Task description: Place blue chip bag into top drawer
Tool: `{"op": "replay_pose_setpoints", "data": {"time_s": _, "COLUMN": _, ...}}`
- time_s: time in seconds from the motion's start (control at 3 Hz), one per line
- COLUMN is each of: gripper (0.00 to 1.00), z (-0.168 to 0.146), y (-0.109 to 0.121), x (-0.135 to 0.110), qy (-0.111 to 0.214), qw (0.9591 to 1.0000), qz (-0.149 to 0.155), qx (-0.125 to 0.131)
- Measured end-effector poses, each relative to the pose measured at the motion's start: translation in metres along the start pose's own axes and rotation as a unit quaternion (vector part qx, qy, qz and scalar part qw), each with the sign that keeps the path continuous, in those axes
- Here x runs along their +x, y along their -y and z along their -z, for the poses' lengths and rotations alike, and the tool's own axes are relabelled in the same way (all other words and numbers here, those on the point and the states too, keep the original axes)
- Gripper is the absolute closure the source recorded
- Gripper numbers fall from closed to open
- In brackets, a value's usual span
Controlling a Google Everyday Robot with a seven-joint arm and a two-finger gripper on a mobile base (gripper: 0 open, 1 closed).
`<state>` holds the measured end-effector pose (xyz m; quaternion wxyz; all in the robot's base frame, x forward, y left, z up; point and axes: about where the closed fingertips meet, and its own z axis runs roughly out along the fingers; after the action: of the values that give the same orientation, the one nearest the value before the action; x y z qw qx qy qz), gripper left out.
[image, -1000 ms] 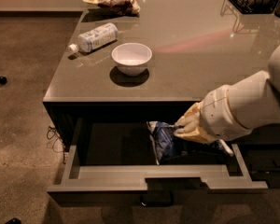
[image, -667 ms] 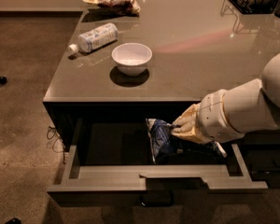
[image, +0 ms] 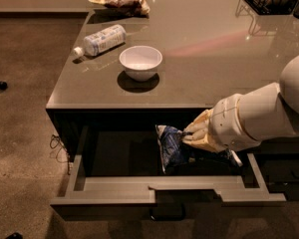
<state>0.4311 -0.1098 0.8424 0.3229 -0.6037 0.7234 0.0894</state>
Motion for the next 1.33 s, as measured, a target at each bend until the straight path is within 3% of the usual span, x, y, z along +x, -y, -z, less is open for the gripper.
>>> {"op": "replay_pose_setpoints", "data": {"time_s": 0.67, "gripper": 0.06, "z": 0.0013, "y": -0.0010, "x": -0.0033, "qy": -0.001, "qw": 1.0000, "qz": 0.004, "qx": 0.001}}
{"op": "replay_pose_setpoints", "data": {"time_s": 1.33, "gripper": 0.00, "z": 0.0017, "y": -0.0012, "x": -0.0041, "qy": -0.001, "qw": 1.0000, "qz": 0.005, "qx": 0.002}}
